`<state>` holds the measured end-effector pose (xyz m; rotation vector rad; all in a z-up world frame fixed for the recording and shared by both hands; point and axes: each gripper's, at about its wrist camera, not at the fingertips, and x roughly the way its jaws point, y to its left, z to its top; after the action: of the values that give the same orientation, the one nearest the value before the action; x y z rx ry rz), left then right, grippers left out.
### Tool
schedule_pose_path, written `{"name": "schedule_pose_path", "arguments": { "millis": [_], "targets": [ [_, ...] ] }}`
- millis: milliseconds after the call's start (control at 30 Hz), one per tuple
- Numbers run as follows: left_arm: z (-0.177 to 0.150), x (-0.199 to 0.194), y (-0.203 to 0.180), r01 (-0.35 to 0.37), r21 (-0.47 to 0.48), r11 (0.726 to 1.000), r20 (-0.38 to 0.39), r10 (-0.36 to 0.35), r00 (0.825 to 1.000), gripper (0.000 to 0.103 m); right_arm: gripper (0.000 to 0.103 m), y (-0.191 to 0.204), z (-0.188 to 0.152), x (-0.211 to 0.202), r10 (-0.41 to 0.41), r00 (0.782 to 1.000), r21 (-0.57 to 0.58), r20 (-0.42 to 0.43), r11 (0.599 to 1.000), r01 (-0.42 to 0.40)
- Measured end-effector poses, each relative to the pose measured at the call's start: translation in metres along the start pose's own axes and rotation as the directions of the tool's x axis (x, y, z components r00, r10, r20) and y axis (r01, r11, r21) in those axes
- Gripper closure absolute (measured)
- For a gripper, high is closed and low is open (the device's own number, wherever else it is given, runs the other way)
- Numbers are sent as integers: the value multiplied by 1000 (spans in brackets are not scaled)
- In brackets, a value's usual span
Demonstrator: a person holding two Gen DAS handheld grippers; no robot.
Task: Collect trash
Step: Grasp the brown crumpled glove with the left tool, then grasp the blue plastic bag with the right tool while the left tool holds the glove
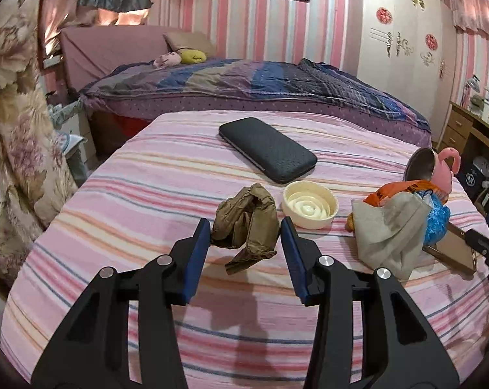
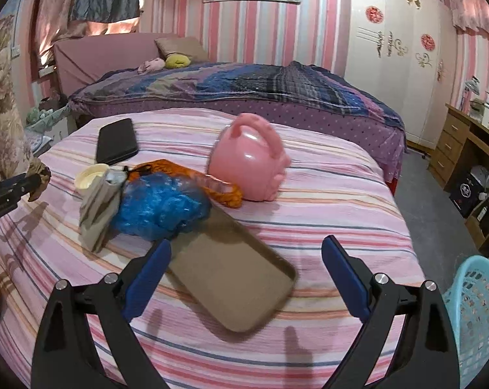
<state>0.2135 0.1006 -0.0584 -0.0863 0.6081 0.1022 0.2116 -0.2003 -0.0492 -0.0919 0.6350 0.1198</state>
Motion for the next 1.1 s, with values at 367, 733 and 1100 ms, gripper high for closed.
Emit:
{"name": "schedule_pose_path", "arguments": {
  "millis": [367, 733, 1100],
  "targets": [
    [0, 4, 8, 9, -43, 999, -19, -10, 1000, 59, 37, 49, 17, 40, 112, 990, -92, -90, 988, -120],
    [-1, 9, 15, 18, -79, 997, -36, -21, 999, 59, 66, 30, -3, -8, 100, 995, -124, -27, 987, -103],
    [-8, -17, -7, 19, -47, 999, -5, -19, 1000, 59, 66, -36, -29, -51, 24, 1000, -9, -20, 1000, -24]
  ]
}}
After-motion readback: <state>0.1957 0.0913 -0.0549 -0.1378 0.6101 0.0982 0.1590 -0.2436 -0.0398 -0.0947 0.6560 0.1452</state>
